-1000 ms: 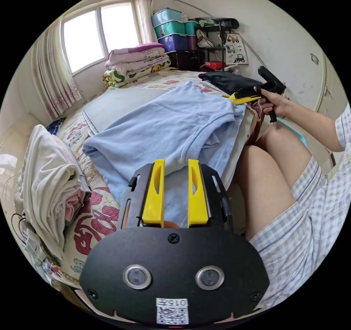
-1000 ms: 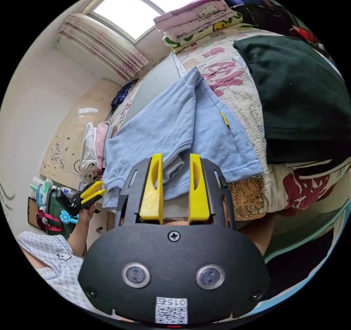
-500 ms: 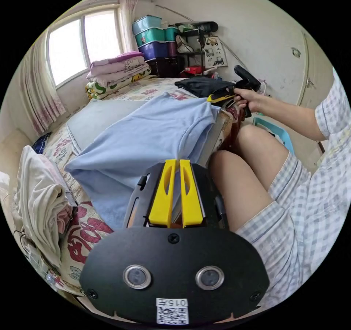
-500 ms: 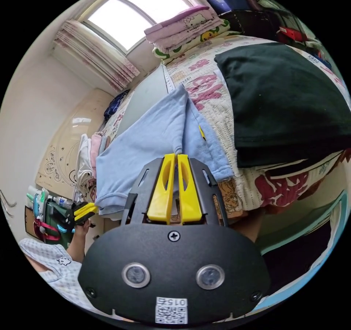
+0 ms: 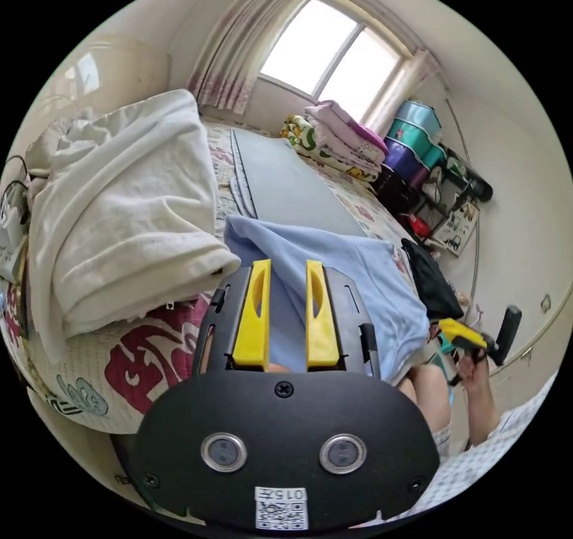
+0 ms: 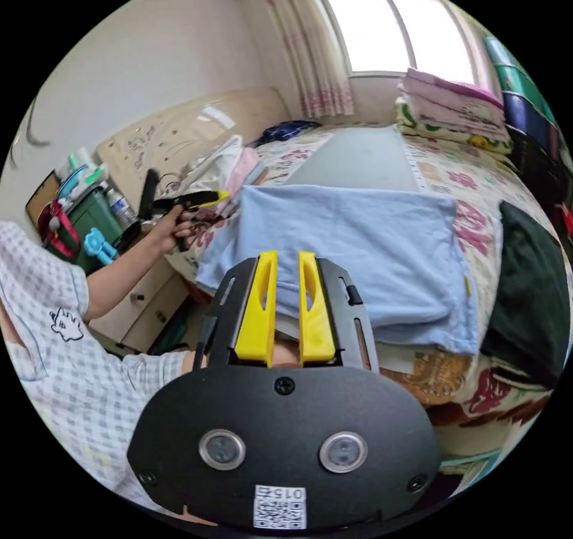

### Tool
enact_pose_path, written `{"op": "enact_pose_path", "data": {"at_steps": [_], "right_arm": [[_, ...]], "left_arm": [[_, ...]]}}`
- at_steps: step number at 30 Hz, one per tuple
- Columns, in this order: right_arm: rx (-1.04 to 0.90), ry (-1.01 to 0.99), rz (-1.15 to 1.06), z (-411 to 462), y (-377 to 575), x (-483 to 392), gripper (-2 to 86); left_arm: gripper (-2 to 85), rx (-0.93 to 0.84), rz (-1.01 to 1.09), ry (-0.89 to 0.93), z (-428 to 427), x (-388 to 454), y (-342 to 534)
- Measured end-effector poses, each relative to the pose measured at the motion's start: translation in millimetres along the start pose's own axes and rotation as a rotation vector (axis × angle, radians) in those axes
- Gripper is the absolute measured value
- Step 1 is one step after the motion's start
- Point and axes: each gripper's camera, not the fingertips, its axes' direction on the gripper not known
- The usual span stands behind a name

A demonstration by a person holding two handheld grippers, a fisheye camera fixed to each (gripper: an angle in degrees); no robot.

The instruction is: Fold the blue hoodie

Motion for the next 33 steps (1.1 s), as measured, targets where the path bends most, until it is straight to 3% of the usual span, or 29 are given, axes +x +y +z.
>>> {"op": "enact_pose_path", "data": {"at_steps": [4,12,15,20,25,33], "right_arm": [[-0.093,-0.183,-0.182,78.2,-20.5,-64.2,8.4],[-0.282,0.050,-0.221,209.6,-30.5,-75.0,9.1],[-0.235,0.089,-0.228,216.1,-27.6,-63.5,3.9],[-0.077,0.042,-0.250,186.0,-37.0,-47.8,2.3],[-0.289,-0.067,-0.198,244.0,-43.7,-20.8,4.7],[-0.150,-0.055,-0.184,257.6,-62.1,-13.1,5.2]], "left_arm": [[10.0,-0.009,-0.146,-0.072,42.2,-30.6,-34.1],[5.0,-0.072,-0.264,-0.134,83.9,-55.2,-58.6],[2.4,-0.061,-0.244,-0.145,81.6,-52.4,-65.8],[0.6,-0.062,-0.132,-0.229,79.2,-31.7,-84.8],[1.1,-0.173,-0.065,-0.322,104.0,-22.3,-93.6],[3.4,-0.155,-0.010,-0.328,91.7,6.0,-106.0]]}}
